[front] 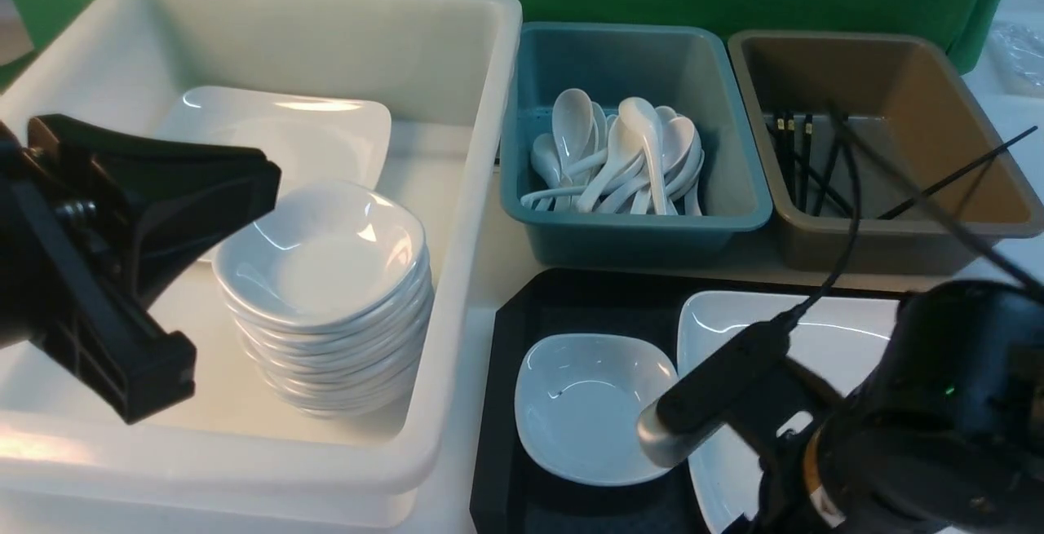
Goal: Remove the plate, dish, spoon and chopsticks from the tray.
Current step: Use the right arm to grab a plate from the dinner plate, then use the right arm to put the plate into the large storage box on the left, then use the left arm to grab a small plate from the dinner plate
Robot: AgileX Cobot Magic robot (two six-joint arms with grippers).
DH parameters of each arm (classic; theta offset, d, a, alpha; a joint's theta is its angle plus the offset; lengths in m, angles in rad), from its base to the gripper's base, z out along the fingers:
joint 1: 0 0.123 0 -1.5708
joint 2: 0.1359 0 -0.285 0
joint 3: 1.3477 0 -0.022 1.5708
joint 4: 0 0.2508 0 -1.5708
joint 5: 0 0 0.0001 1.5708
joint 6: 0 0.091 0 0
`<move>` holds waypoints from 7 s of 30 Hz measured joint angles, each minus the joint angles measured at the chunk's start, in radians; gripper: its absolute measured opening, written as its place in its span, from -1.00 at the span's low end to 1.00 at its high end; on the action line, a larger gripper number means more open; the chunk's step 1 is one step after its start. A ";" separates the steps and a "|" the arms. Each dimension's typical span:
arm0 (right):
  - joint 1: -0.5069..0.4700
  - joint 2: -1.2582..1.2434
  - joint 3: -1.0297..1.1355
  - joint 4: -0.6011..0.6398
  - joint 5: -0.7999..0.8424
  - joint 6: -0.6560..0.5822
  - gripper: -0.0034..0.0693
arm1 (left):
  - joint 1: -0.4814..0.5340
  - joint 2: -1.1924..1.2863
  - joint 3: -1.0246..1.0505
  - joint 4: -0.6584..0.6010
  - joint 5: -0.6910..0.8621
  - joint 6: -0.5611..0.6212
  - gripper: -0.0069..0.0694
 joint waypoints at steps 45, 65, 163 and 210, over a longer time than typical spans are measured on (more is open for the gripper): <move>0.050 0.180 -0.054 -0.251 -0.011 0.107 -0.47 | 0.000 0.000 0.000 -0.001 0.020 0.004 -0.80; 0.163 -0.146 -0.315 -0.145 0.314 0.065 -0.74 | 0.000 -0.026 -0.009 0.040 0.029 0.005 -0.80; -0.071 0.714 -1.493 0.281 -0.052 -1.140 0.05 | 0.000 -0.489 -0.096 0.559 0.481 -0.619 -0.80; -0.074 -1.068 0.064 0.011 0.312 -0.024 -0.83 | -0.570 1.244 -0.610 0.642 0.172 -0.691 0.40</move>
